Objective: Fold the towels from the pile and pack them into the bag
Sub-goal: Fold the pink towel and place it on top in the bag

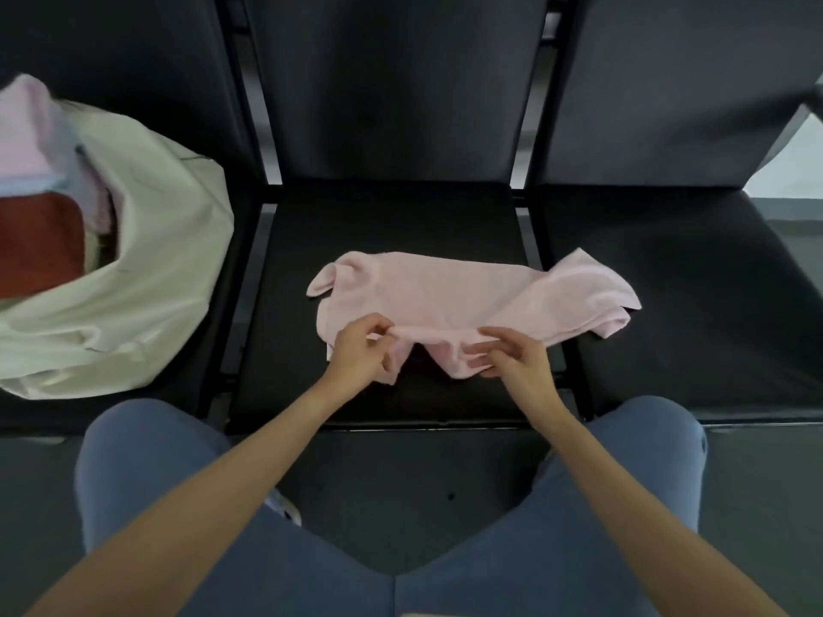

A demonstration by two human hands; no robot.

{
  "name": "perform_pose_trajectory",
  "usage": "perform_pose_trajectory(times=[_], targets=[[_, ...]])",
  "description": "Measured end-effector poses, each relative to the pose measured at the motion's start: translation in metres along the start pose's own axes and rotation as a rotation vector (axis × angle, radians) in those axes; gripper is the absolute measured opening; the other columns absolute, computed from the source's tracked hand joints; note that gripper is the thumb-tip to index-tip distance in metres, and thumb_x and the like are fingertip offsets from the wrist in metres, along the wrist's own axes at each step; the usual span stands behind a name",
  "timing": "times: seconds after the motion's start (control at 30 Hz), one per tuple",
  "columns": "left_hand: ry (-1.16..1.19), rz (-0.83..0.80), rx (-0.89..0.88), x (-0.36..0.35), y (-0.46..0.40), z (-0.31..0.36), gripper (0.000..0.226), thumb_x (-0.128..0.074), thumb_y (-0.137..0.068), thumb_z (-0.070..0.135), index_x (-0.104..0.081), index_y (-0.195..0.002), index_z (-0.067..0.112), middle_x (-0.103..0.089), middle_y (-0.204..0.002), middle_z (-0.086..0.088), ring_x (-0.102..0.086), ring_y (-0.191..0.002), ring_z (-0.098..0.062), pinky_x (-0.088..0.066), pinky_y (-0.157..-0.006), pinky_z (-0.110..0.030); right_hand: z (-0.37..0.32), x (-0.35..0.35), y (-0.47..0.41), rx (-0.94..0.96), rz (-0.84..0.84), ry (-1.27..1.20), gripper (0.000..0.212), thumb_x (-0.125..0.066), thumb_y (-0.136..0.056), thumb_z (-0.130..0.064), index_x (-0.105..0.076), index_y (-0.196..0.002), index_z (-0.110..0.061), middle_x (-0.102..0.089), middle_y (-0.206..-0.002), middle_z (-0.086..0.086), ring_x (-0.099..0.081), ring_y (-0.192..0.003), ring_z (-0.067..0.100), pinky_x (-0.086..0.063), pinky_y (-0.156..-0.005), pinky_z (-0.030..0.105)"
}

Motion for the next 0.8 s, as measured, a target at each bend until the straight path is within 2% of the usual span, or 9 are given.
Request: perform_pose_trajectory(times=[0.1,0.17,0.23,0.3,0.4,0.5,0.6,0.67,0.8], targets=[[0.144,0.039,0.019,0.020,0.009,0.005,0.012,-0.052,-0.096,0.003,-0.060,-0.089,0.007,-0.064,-0.082,-0.010,-0.068,-0.056,-0.021,-0.050,-0.048,-0.023,0.018,0.022,-0.024,-0.168,0.290,-0.019,0.030,-0.045,-0.091,-0.002,-0.047,-0.121,-0.002,-0.067,-0.092,0.016,-0.065,-0.072,0.023,-0.053,-0.060,0.029],[0.198,0.014,-0.004,0.027,0.017,0.005,0.013,-0.053,-0.094,-0.001,-0.061,-0.087,0.006,-0.066,-0.083,-0.013,-0.070,-0.061,-0.025,-0.057,-0.057,-0.029,0.022,0.033,-0.045,-0.222,0.420,-0.023,0.030,-0.050,-0.092,-0.010,-0.043,-0.120,-0.001,-0.061,-0.106,0.018,-0.063,-0.084,0.026,-0.057,-0.070,0.039],[0.162,0.006,-0.038,0.032,0.023,0.004,0.016,-0.057,-0.091,-0.002,-0.063,-0.084,0.011,-0.070,-0.079,-0.006,-0.072,-0.069,-0.020,-0.058,-0.068,-0.027,0.022,0.043,-0.065,-0.268,0.512,-0.035,0.044,-0.060,-0.088,-0.018,-0.041,-0.125,-0.001,-0.055,-0.119,0.015,-0.060,-0.100,0.030,-0.055,-0.084,0.046],[0.087,0.026,-0.058,0.036,0.028,0.003,0.020,-0.063,-0.087,-0.001,-0.064,-0.080,0.017,-0.070,-0.076,0.003,-0.070,-0.073,-0.009,-0.054,-0.072,-0.018,0.023,0.048,-0.082,-0.364,0.574,-0.095,0.063,-0.068,-0.084,-0.028,-0.038,-0.133,-0.002,-0.053,-0.123,0.013,-0.059,-0.104,0.031,-0.055,-0.087,0.046],[-0.020,0.091,-0.088,0.042,0.034,0.001,0.024,-0.069,-0.080,0.000,-0.064,-0.074,0.022,-0.067,-0.074,0.012,-0.066,-0.073,-0.003,-0.050,-0.071,-0.015,0.023,0.055,-0.093,-0.391,0.534,-0.094,0.053,-0.065,-0.088,-0.030,-0.044,-0.129,-0.003,-0.053,-0.103,0.006,-0.059,-0.097,0.028,-0.054,-0.084,0.038],[-0.242,0.178,-0.298,0.055,0.036,0.002,0.012,-0.074,-0.078,0.011,-0.062,-0.077,0.016,-0.063,-0.076,0.007,-0.062,-0.071,-0.009,-0.053,-0.067,-0.025,0.017,0.066,-0.093,-0.386,0.511,-0.022,0.044,-0.060,-0.088,-0.017,-0.043,-0.126,-0.001,-0.050,-0.089,0.002,-0.054,-0.085,0.021,-0.050,-0.080,0.033],[-0.412,0.290,-0.385,0.073,0.022,0.010,0.021,-0.075,-0.079,0.024,-0.058,-0.073,0.014,-0.058,-0.074,0.003,-0.055,-0.067,-0.012,-0.047,-0.062,-0.025,0.000,0.059,-0.080,-0.159,0.547,0.043,0.015,-0.055,-0.087,-0.009,-0.054,-0.099,-0.001,-0.055,-0.080,0.000,-0.056,-0.085,0.021,-0.051,-0.074,0.032],[-0.447,0.379,-0.389,0.082,0.006,0.018,0.023,-0.073,-0.081,0.020,-0.058,-0.067,0.010,-0.056,-0.072,-0.001,-0.053,-0.064,-0.014,-0.045,-0.062,-0.027,-0.012,0.041,-0.062,-0.029,0.460,0.025,0.002,-0.053,-0.086,-0.004,-0.054,-0.086,-0.003,-0.056,-0.070,0.001,-0.059,-0.070,0.021,-0.050,-0.062,0.030],[-0.493,0.415,-0.453,0.080,-0.008,0.032,0.020,-0.068,-0.081,0.010,-0.056,-0.065,0.008,-0.054,-0.076,-0.001,-0.049,-0.066,-0.011,-0.037,-0.065,-0.020,-0.010,-0.004,-0.020,-0.046,0.223,-0.075,0.004,-0.055,-0.086,0.002,-0.055,-0.086,-0.002,-0.063,-0.072,0.015,-0.065,-0.055,0.023,-0.057,-0.050,0.032]])
Point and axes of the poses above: each hand's wrist, its own y-axis away from the middle knuckle, its own x-axis out of the back of the hand, z = x × y, the point moved 1 cm from there along -y, towards the middle knuckle
